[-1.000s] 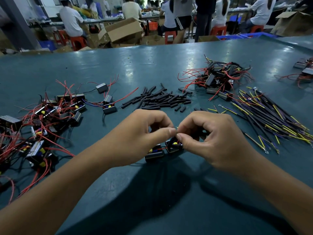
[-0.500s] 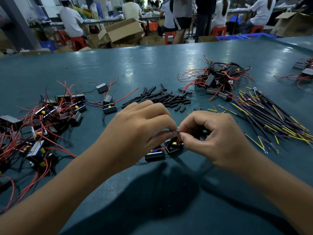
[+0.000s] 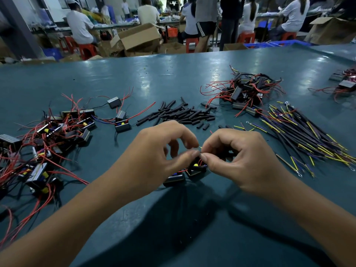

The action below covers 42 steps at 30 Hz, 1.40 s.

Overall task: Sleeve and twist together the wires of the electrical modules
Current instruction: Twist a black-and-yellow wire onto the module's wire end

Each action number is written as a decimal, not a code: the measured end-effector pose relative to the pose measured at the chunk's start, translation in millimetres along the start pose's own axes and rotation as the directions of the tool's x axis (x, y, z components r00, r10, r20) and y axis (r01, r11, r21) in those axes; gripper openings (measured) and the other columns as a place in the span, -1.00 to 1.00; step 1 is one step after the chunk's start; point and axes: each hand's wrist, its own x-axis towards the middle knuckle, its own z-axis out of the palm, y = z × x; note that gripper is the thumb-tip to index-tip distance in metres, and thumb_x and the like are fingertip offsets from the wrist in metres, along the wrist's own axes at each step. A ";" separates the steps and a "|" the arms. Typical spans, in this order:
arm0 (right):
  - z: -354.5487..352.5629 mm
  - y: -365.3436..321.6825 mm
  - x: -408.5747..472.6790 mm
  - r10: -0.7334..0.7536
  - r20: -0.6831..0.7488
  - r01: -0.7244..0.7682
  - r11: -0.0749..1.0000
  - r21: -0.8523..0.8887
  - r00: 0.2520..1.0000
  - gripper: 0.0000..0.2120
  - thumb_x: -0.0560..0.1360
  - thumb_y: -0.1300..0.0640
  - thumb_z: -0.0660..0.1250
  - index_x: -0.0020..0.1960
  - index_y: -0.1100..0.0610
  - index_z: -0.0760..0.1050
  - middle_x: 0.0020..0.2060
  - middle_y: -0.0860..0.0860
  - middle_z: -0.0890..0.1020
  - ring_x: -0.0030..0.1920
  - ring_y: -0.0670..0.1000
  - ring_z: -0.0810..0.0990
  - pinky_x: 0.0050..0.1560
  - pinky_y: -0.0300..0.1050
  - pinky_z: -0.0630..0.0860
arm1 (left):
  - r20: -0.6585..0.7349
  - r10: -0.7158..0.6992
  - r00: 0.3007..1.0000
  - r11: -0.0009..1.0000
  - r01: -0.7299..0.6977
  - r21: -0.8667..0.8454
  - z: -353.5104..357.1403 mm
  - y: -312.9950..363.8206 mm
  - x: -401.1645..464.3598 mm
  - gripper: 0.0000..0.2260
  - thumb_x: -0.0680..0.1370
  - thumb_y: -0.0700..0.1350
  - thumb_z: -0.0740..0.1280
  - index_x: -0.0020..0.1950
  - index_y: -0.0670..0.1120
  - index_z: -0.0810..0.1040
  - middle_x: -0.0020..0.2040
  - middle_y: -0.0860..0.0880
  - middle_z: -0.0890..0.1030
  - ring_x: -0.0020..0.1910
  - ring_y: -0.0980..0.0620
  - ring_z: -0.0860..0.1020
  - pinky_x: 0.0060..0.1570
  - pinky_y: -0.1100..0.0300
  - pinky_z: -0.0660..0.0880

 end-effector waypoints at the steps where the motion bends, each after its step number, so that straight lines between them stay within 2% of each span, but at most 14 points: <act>1: -0.1 0.4 0.0 0.005 -0.001 -0.005 1.000 0.003 1.000 -0.95 0.41 0.20 0.43 -0.22 0.08 0.59 -0.36 -0.08 0.61 -0.37 -0.07 0.55 -0.29 -0.27 0.46 | 0.007 0.099 0.995 0.992 -0.099 0.078 -1.0 -1.5 -0.4 -0.92 0.52 -0.04 0.44 -0.05 -0.03 0.65 -0.15 0.16 0.58 -0.25 0.14 0.50 -0.22 0.36 0.39; 6: 0.9 0.1 0.4 0.006 0.010 -0.006 1.000 0.026 1.000 -0.93 0.41 0.21 0.42 -0.22 0.07 0.59 -0.36 -0.08 0.62 -0.37 -0.07 0.55 -0.29 -0.28 0.46 | 0.045 0.329 0.943 0.882 -0.324 0.343 -2.4 -3.8 1.5 -0.88 0.58 -0.13 0.39 -0.03 -0.17 0.68 -0.07 -0.04 0.61 -0.11 -0.06 0.57 -0.11 0.02 0.53; 9: 0.6 0.4 0.4 -0.005 0.008 0.005 1.000 0.014 1.000 -0.94 0.42 0.21 0.43 -0.22 0.08 0.59 -0.36 -0.08 0.61 -0.36 -0.06 0.55 -0.29 -0.27 0.47 | 0.048 0.306 0.951 0.909 -0.307 0.281 -2.1 -1.8 3.6 -0.90 0.57 -0.14 0.38 -0.09 -0.13 0.65 -0.15 0.03 0.59 -0.18 0.05 0.53 -0.14 0.15 0.48; 12: 2.1 -0.5 0.3 -0.024 0.017 0.024 1.000 -0.001 1.000 -0.96 0.42 0.21 0.44 -0.21 0.13 0.60 -0.36 -0.08 0.61 -0.35 -0.07 0.55 -0.29 -0.29 0.46 | 0.128 -0.108 0.986 0.978 0.128 -0.162 0.0 0.0 3.7 -0.84 0.56 -0.13 0.41 -0.24 -0.04 0.63 -0.36 0.15 0.52 -0.38 0.19 0.38 -0.32 0.29 0.31; 14: 2.4 -0.4 0.1 -0.025 0.023 0.025 1.000 0.000 0.999 -0.96 0.42 0.22 0.44 -0.21 0.14 0.60 -0.36 -0.08 0.61 -0.36 -0.08 0.54 -0.29 -0.31 0.45 | 0.292 -0.369 0.882 0.758 0.468 -0.454 0.7 3.1 6.0 -0.78 0.55 -0.18 0.41 -0.31 -0.05 0.63 -0.44 0.10 0.51 -0.44 0.13 0.34 -0.39 0.27 0.26; 15: 2.2 -0.1 0.4 -0.020 0.023 0.020 1.000 0.007 1.000 -0.96 0.42 0.21 0.43 -0.21 0.13 0.60 -0.37 -0.08 0.61 -0.37 -0.08 0.54 -0.29 -0.31 0.44 | 0.314 -0.391 0.865 0.716 0.500 -0.487 0.6 3.0 5.7 -0.77 0.56 -0.18 0.40 -0.31 -0.05 0.63 -0.44 0.09 0.52 -0.46 0.13 0.35 -0.42 0.30 0.28; 17: 0.6 1.2 0.9 0.004 0.020 -0.005 0.999 0.036 1.000 -0.95 0.42 0.19 0.43 -0.21 0.11 0.59 -0.38 -0.08 0.61 -0.38 -0.10 0.53 -0.29 -0.32 0.43 | 0.187 -0.274 0.943 0.891 0.323 -0.320 0.2 -0.3 4.0 -0.82 0.57 -0.13 0.43 -0.24 -0.01 0.63 -0.41 0.15 0.53 -0.44 0.17 0.39 -0.41 0.34 0.33; 19: -1.0 2.5 0.7 0.027 0.024 -0.028 0.998 0.063 0.999 -0.94 0.43 0.18 0.43 -0.21 0.08 0.59 -0.39 -0.09 0.61 -0.40 -0.14 0.52 -0.30 -0.35 0.41 | 0.035 0.002 0.999 1.000 -0.003 0.011 -2.5 -2.2 2.4 -0.95 0.54 -0.08 0.46 -0.11 0.00 0.64 -0.29 0.20 0.53 -0.35 0.16 0.45 -0.31 0.32 0.39; 24: -0.4 4.4 0.7 0.048 0.044 -0.052 0.994 0.091 0.998 -0.93 0.44 0.19 0.42 -0.20 0.06 0.58 -0.40 -0.12 0.59 -0.41 -0.17 0.50 -0.30 -0.37 0.40 | 0.077 0.412 0.908 0.797 -0.400 0.453 -2.3 -4.2 2.3 -0.91 0.59 -0.17 0.38 -0.02 -0.17 0.66 -0.07 -0.09 0.60 -0.18 -0.10 0.54 -0.20 -0.03 0.53; 30: -1.4 4.8 0.8 0.047 0.044 -0.051 0.994 0.093 0.998 -0.94 0.44 0.17 0.42 -0.20 0.06 0.58 -0.39 -0.05 0.60 -0.40 -0.17 0.49 -0.31 -0.36 0.40 | 0.175 0.533 0.828 0.583 -0.509 0.634 -7.7 -5.6 1.7 -0.89 0.62 -0.25 0.33 -0.03 -0.14 0.65 -0.09 -0.09 0.62 -0.24 -0.11 0.49 -0.27 -0.03 0.47; 32: -1.2 4.8 0.4 0.042 0.048 -0.046 0.996 0.082 0.998 -0.94 0.44 0.17 0.42 -0.20 0.06 0.58 -0.39 -0.07 0.59 -0.41 -0.17 0.48 -0.31 -0.37 0.39 | 0.182 0.534 0.826 0.601 -0.522 0.606 -6.0 -5.2 3.0 -0.86 0.64 -0.23 0.29 -0.05 -0.16 0.64 -0.12 -0.09 0.60 -0.23 -0.12 0.49 -0.24 -0.04 0.48; 35: -0.7 4.5 0.3 0.040 0.043 -0.043 0.996 0.078 0.998 -0.93 0.44 0.17 0.42 -0.21 0.05 0.57 -0.40 -0.11 0.57 -0.41 -0.17 0.47 -0.32 -0.39 0.37 | 0.093 0.442 0.892 0.802 -0.440 0.405 -1.3 -3.7 5.7 -0.85 0.63 -0.20 0.32 -0.09 -0.20 0.63 -0.17 -0.08 0.57 -0.22 -0.09 0.47 -0.20 0.03 0.47; 38: -0.7 4.6 0.3 0.039 0.031 -0.041 0.996 0.077 0.999 -0.93 0.44 0.16 0.42 -0.21 0.05 0.57 -0.40 -0.08 0.58 -0.42 -0.17 0.46 -0.33 -0.36 0.38 | 0.029 0.257 0.966 0.961 -0.259 0.100 2.7 -8.9 5.2 -0.92 0.59 -0.14 0.38 -0.06 -0.13 0.63 -0.20 0.10 0.55 -0.25 0.09 0.48 -0.23 0.17 0.46; 42: -3.5 7.1 -0.3 0.051 0.017 -0.052 0.997 0.061 0.999 -0.92 0.45 0.14 0.42 -0.22 0.04 0.56 -0.42 -0.10 0.56 -0.43 -0.16 0.45 -0.35 -0.35 0.36 | 0.108 -0.047 0.993 0.993 0.059 -0.105 13.5 -18.7 -4.2 -0.74 0.44 0.11 0.45 0.06 0.03 0.61 -0.20 0.23 0.54 -0.30 0.14 0.48 -0.24 0.34 0.44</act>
